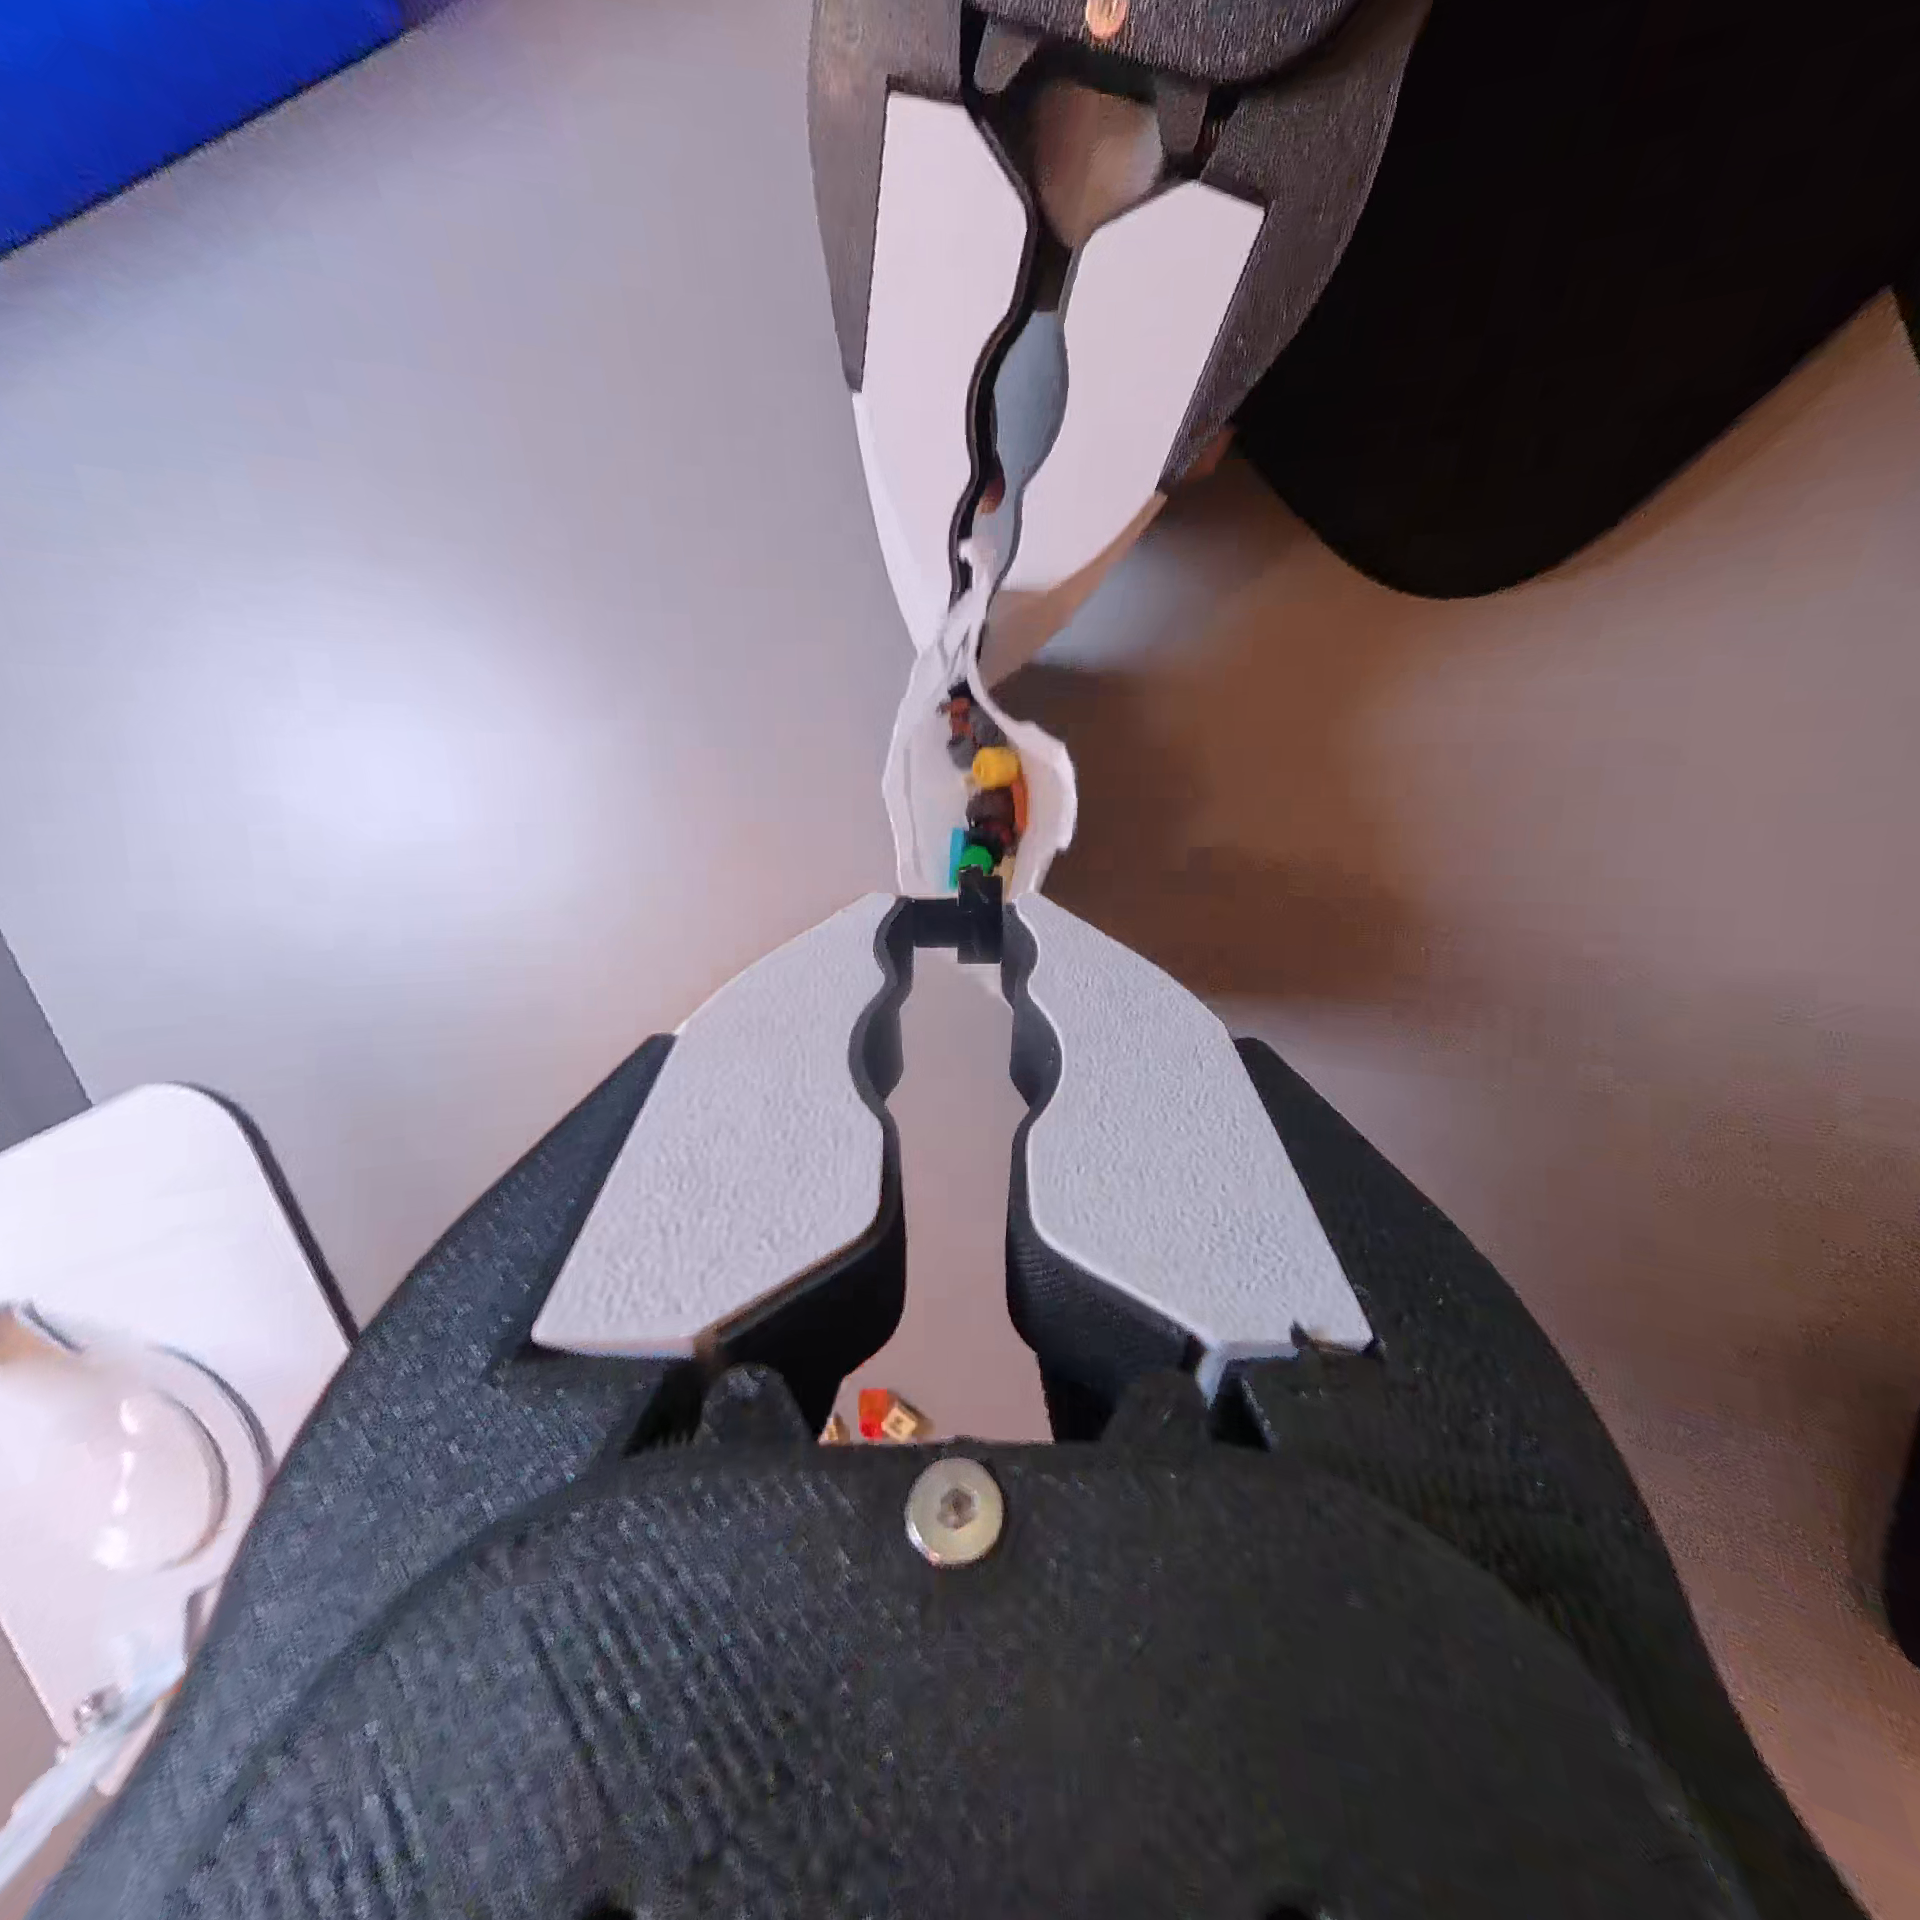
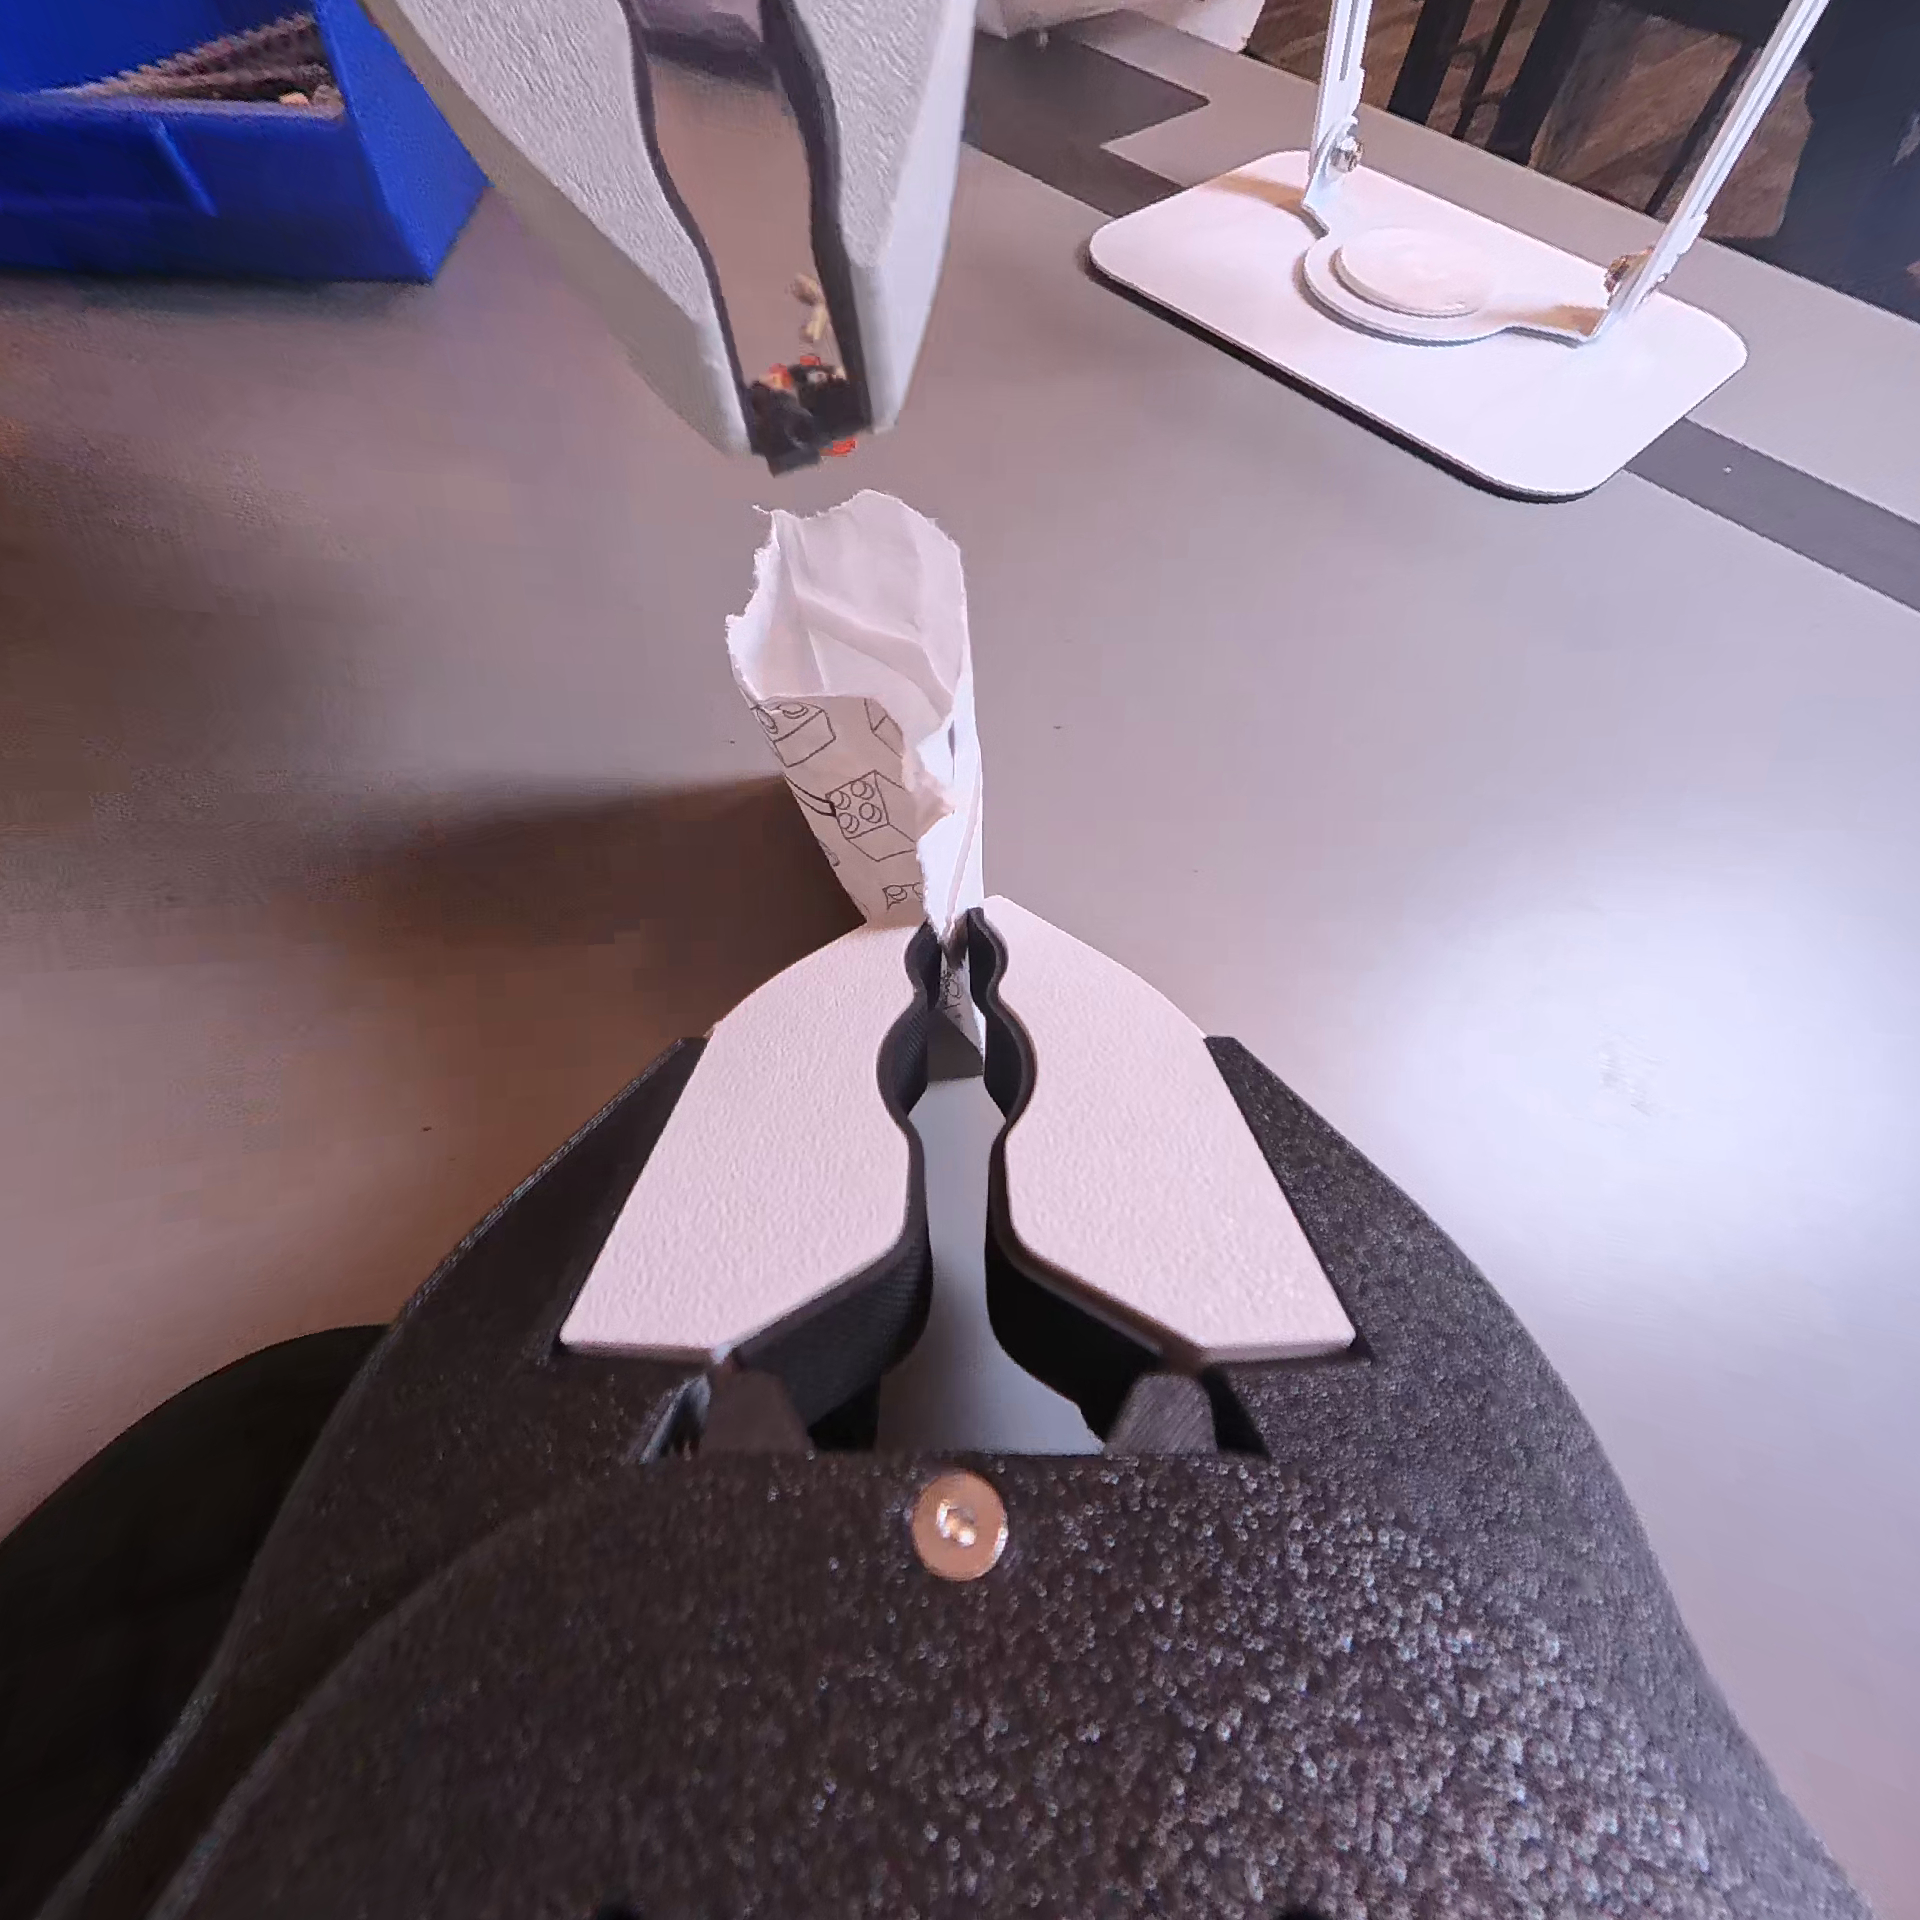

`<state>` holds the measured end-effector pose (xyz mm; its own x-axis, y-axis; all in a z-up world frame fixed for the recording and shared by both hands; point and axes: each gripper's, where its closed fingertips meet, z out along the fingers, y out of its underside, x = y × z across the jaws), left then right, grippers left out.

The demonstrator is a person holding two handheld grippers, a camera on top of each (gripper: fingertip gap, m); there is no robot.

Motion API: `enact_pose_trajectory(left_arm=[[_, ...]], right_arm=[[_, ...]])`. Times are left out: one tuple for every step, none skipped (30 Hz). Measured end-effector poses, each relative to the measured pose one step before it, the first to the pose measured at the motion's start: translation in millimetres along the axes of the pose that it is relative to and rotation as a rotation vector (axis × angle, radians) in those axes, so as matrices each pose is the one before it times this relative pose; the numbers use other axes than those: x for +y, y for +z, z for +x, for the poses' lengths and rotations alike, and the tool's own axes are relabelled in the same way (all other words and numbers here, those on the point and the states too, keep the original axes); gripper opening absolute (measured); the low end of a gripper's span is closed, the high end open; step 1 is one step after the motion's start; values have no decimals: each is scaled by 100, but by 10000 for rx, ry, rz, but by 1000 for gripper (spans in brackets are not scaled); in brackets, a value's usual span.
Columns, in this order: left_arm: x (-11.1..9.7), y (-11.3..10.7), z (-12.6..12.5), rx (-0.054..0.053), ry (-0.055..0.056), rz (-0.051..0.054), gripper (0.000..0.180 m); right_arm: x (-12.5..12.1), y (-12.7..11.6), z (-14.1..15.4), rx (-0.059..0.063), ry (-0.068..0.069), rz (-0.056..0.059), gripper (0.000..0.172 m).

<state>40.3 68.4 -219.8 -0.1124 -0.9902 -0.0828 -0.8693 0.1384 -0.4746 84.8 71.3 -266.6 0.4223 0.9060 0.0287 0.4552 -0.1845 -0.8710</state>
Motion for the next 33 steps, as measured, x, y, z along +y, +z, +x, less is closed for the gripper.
enact_pose_trajectory(left_arm=[[-490, 501, -23, 129, 114, -109, 16], [-353, 451, 10, 127, 76, -100, 16], [-220, 358, 94, 136, 67, -87, 16], [-104, 247, 22, 48, 71, -81, 18], [-20, 139, -123, -63, 60, -56, 21], [-8, 28, -31, -16, 2, 14, 24], [-12, -43, 37, 18, -42, 65, 25], [-5, -83, 18, -28, -29, 97, 25], [49, -106, -14, -74, -2, 86, 26], [173, -99, -147, -178, 14, 13, 26], [223, -70, -195, -201, 16, -5, 26], [194, -60, -90, -114, -28, 32, 27], [111, -47, 52, -8, -73, 74, 27], [40, -17, 51, -30, -39, 88, 26], [-67, -25, 10, -113, 52, 124, 24], [-127, -22, 137, -67, 99, 117, 21], [-64, 15, 163, -72, 111, 48, 20], [-21, 24, 125, -89, 120, 12, 19], [-31, 55, 145, -57, 99, 24, 18], [-7, 82, 235, 22, 55, 23, 18], [69, 124, 309, 71, 34, -40, 21], [152, 148, 355, 80, 65, -93, 22], [125, 149, 267, 9, 86, -76, 24], [83, 125, 282, 48, 46, -48, 26], [37, 100, 275, 56, 12, -40, 27], [10, 43, 234, 27, 48, -34, 27], [-49, -19, 196, 7, 79, -2, 29], [-31, -57, 254, 65, 46, -14, 32], [116, -21, 222, 68, -1, -100, 35], [197, 22, 150, 37, -10, -129, 37], [205, 56, 62, -14, 0, -122, 39], [193, 96, 148, 41, -10, -97, 41], [166, 113, 168, 56, -25, -76, 42]], right_arm=[[16, -16, -17, -15, -5, 18, 5], [19, -15, 4, -2, 1, 14, 5], [22, -12, 16, 12, 4, 8, 5], [28, -12, 32, 13, -4, 2, 5], [31, -18, 18, 9, 2, -10, 5], [28, -14, 19, 4, 5, -9, 5], [3, -1, 13, -3, 7, -2, 5], [2, 12, -12, -9, 12, 4, 5], [-8, 22, -19, -13, 11, 8, 5], [-6, 18, -27, -12, 8, 8, 5], [-8, 27, -32, -9, -2, 4, 5], [-8, 27, -54, -15, -14, 3, 5], [-18, 30, -72, -27, -23, 13, 5], [-29, 21, -74, -23, -39, 17, 5], [-20, 19, -55, -1, -42, 7, 5], [-3, 19, -19, 3, -24, 2, 5], [-8, 12, -9, -6, 9, 1, 5], [2, -1, 28, -10, 36, 1, 5], [-1, 6, 31, -16, 46, 1, 5], [0, 3, 33, -11, 42, 1, 5], [12, -12, 22, -5, 28, -5, 5], [17, 8, 6, -8, 15, -11, 6], [8, -2, -13, -12, 8, -8, 6], [16, -2, -6, -11, 7, -3, 6], [8, 1, 4, -5, 11, -9, 7], [32, 20, 16, -8, 22, -22, 7], [33, -1, 15, -10, 31, -23, 7], [6, -10, 52, 7, 39, 0, 7], [-10, -33, 51, 0, 51, 19, 6], [1, -22, 31, -31, 63, 12, 6], [-10, -15, 23, -31, 62, 6, 6], [0, -13, 17, -20, 45, 7, 6], [1, -8, 5, -19, 27, 3, 6]])
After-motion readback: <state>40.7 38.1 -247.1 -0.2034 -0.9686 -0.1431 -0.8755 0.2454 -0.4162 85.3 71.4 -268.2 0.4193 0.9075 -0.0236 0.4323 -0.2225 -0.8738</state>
